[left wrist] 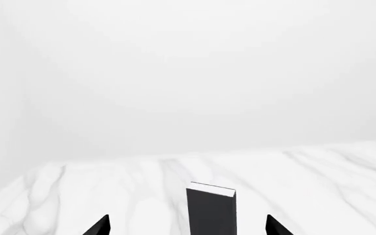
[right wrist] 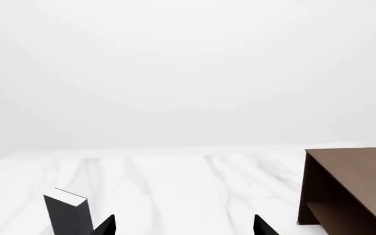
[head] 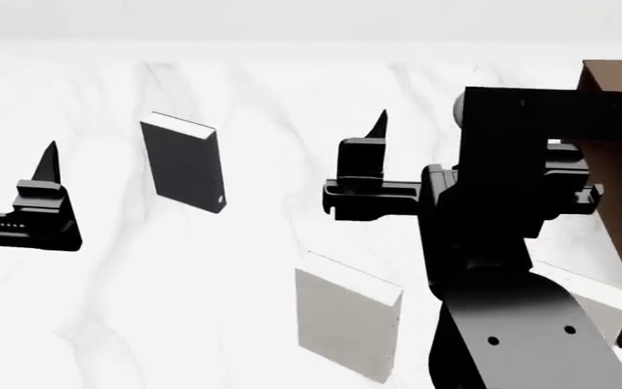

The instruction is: Pick up the book on the left and place it on top of the shelf.

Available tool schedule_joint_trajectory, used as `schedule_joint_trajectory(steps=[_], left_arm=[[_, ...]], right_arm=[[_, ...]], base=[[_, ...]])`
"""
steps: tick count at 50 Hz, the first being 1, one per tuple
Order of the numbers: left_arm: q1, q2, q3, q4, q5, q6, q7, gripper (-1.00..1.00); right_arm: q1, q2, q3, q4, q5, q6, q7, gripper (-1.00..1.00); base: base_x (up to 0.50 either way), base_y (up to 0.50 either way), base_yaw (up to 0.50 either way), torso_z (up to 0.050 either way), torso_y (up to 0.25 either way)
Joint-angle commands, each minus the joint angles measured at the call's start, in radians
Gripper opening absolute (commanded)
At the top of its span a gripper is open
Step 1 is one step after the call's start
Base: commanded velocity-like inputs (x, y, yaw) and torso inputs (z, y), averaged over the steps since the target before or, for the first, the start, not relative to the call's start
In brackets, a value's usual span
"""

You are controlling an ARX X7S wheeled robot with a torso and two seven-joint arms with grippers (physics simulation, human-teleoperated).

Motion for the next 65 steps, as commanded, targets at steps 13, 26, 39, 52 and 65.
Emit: schedule_joint_trajectory(steps=[13,26,39,52,65], left_arm=[[0.006,0.001,-0.019,0.012,-0.007,0.002,0.011,1.0],[0.004,-0.003,-0.019,0.021,-0.015,-0.006,0.005,1.0],[0.01,-0.005,-0.017,0.011,-0.02,0.006,0.002,1.0],[0.018,-0.007,-0.019,0.0,-0.025,0.021,-0.002,1.0],[0.024,-0.01,-0.021,-0.001,-0.032,0.028,-0.007,1.0]], right_arm=[[0.005,0.0,0.0,0.004,0.021,0.012,0.001,1.0],[0.006,0.007,-0.006,0.004,0.035,0.015,0.008,1.0],[0.006,0.011,-0.01,0.009,0.049,0.011,0.016,1.0],[-0.004,0.019,-0.029,0.028,0.052,-0.022,0.019,1.0],[-0.01,0.031,-0.041,0.019,0.067,-0.023,0.019,1.0]], base=[[0.5,0.0,0.0,0.0,0.002],[0.5,0.0,0.0,0.0,0.002],[0.5,0.0,0.0,0.0,0.002],[0.3,0.0,0.0,0.0,0.002],[0.13,0.0,0.0,0.0,0.0]])
